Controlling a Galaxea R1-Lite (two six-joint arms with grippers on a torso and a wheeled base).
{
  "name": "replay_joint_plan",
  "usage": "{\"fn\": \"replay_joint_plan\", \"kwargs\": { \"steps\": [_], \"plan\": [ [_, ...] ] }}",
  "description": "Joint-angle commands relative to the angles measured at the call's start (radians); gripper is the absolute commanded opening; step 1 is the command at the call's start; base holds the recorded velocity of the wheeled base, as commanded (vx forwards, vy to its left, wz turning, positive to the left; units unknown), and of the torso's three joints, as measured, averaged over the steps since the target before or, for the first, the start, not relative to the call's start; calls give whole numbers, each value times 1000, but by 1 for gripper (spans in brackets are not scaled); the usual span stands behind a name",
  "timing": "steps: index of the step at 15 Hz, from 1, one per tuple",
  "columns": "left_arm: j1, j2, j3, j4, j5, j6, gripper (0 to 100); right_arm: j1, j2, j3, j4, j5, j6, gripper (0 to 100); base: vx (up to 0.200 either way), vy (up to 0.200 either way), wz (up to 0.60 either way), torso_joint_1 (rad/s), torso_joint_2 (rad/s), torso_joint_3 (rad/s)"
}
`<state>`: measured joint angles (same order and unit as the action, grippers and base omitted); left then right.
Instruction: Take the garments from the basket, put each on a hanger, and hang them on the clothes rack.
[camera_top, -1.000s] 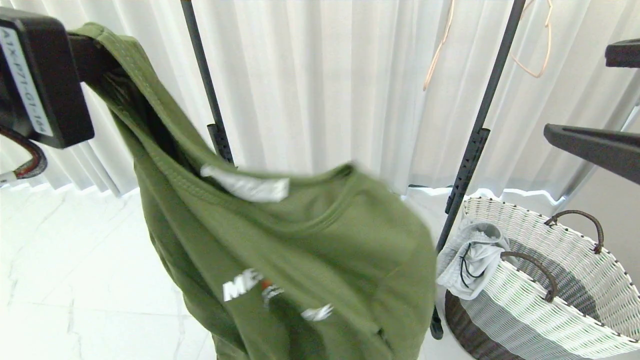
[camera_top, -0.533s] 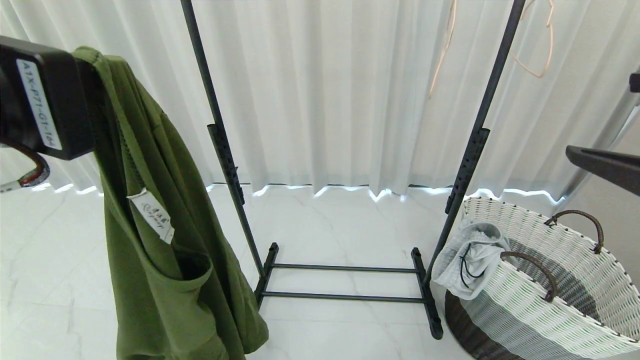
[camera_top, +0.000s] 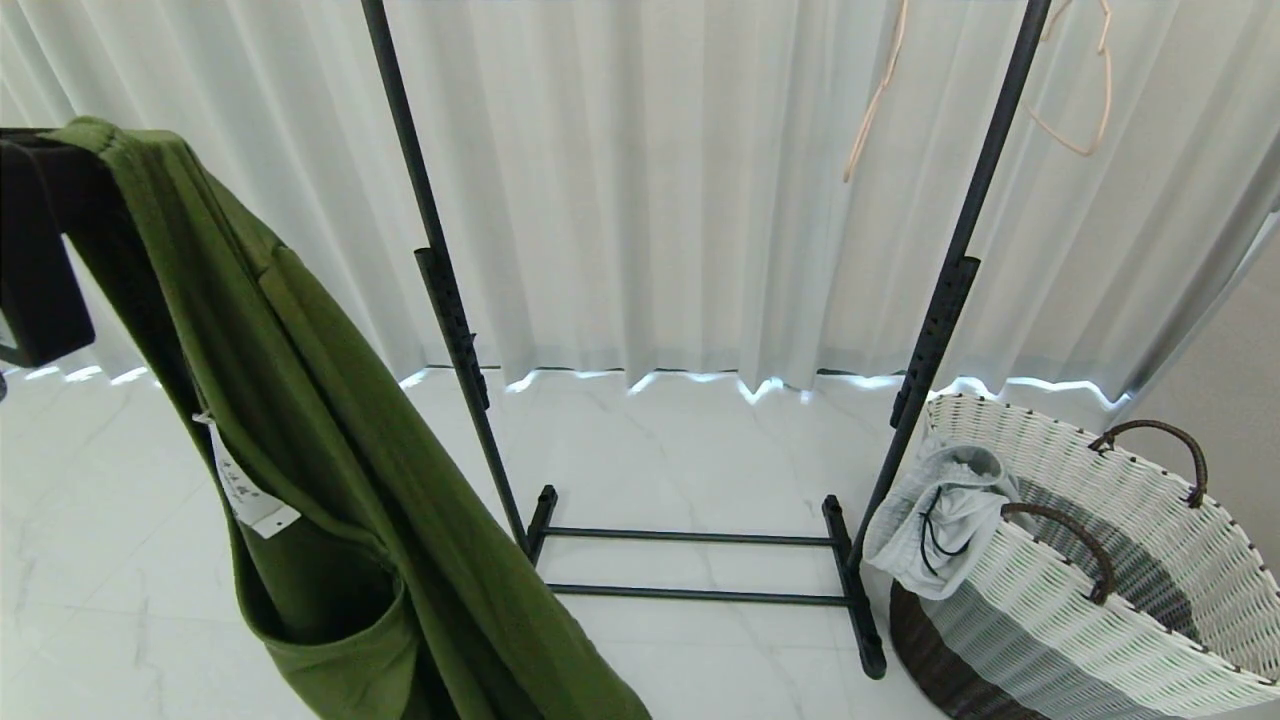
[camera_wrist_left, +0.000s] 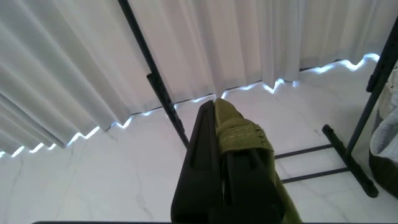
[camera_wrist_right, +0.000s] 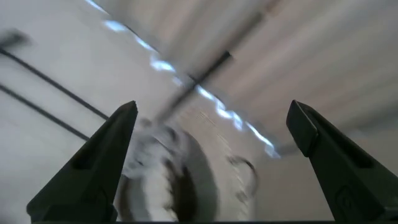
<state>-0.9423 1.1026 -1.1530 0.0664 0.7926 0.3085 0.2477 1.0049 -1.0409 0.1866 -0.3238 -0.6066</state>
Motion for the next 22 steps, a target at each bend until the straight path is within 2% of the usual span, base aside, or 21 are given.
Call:
{"fn": "replay_joint_plan", "kwargs": {
  "steps": [1,4,6,12,20,22],
  "plan": [
    [2,-3,10,0,1,0,0,-48,-12,15,1,2,24,100,0,0,0,0,0,0],
    [4,0,6,0,1,1,0,-48,-22,27,10,2,163,100,0,0,0,0,0,0],
    [4,-3,9,0,-1,6,0,-48,-29,36,10,3,220,100,0,0,0,23,-74,-52],
    [4,-6,10,0,1,7,0,-50,-57,70,8,3,231,100,0,0,0,121,-393,-260],
    [4,-7,7,0,2,9,0,-51,-57,78,2,3,232,100,0,0,0,191,-474,-284],
    [4,-12,12,0,1,58,0,-53,-57,78,1,2,232,100,0,0,0,210,-486,-278]
  ]
}}
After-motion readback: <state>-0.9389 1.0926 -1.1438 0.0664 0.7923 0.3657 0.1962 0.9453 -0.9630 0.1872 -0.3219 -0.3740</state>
